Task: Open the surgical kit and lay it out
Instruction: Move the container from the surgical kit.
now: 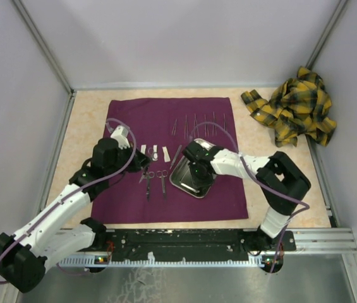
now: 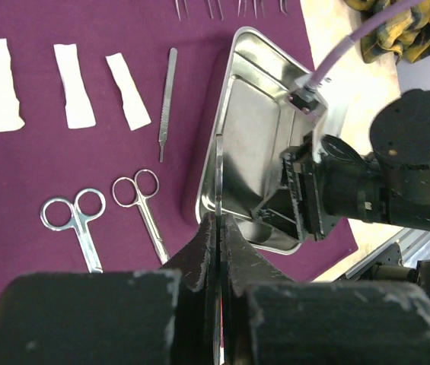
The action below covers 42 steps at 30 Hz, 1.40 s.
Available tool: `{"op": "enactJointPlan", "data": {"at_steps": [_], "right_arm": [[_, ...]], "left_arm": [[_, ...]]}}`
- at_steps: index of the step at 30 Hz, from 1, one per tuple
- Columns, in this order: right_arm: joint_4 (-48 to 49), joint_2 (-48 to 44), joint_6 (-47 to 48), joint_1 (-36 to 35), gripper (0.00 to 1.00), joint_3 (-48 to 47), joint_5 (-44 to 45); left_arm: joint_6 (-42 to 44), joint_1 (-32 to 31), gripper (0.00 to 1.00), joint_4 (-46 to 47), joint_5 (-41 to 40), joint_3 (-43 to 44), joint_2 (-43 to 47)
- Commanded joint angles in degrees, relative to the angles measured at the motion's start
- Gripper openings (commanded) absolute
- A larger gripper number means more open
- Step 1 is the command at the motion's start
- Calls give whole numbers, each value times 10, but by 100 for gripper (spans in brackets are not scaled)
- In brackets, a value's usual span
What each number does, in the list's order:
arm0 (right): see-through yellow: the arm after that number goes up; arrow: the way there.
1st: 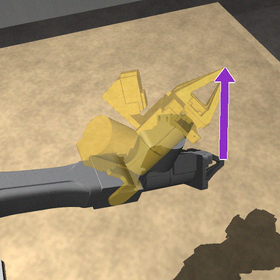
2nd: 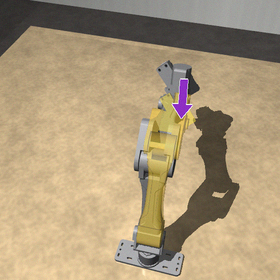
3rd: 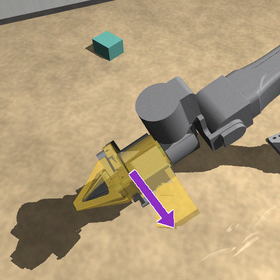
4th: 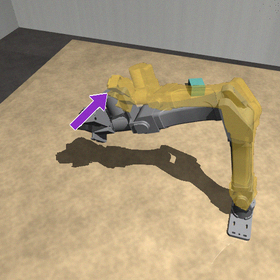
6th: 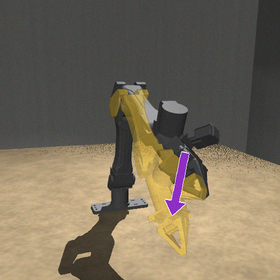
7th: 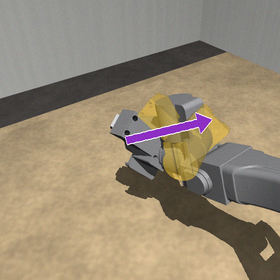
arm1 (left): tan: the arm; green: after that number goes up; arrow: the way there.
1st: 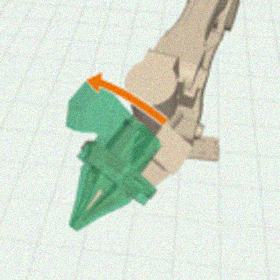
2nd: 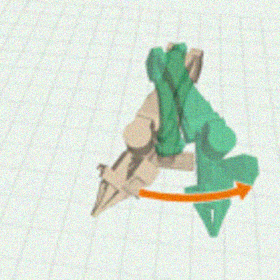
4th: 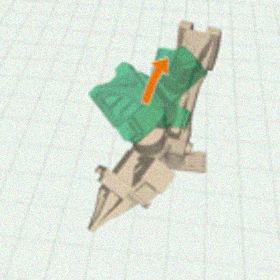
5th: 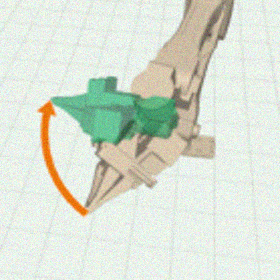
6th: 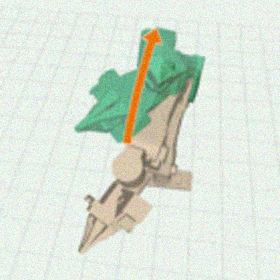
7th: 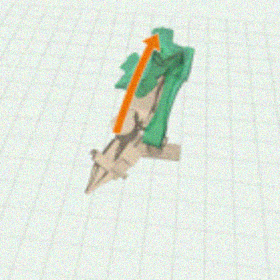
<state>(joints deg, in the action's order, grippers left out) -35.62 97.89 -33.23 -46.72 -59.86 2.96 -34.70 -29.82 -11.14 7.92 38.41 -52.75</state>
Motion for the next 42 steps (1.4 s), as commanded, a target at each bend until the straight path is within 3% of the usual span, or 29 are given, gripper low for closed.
{"op": "enactJointPlan", "data": {"at_steps": [1, 20, 26, 36, 42], "right_arm": [[-16, -72, -16, -6, 29, 27, 7], [-120, -213, -49, -5, 30, 145, 69], [-191, -242, -61, 10, 32, 112, 103], [-182, -315, -59, 20, 34, 46, 73], [-168, -305, -44, 21, 34, 31, 71]], "left_arm": [[-3, 5, 0, -14, -7, -1, 10], [-7, 18, 0, -20, -25, -14, 8], [-6, 24, 0, -14, -20, -16, -8], [3, 53, 0, 3, -13, -36, -45], [-17, 79, 0, 52, -18, -78, -63]]}}
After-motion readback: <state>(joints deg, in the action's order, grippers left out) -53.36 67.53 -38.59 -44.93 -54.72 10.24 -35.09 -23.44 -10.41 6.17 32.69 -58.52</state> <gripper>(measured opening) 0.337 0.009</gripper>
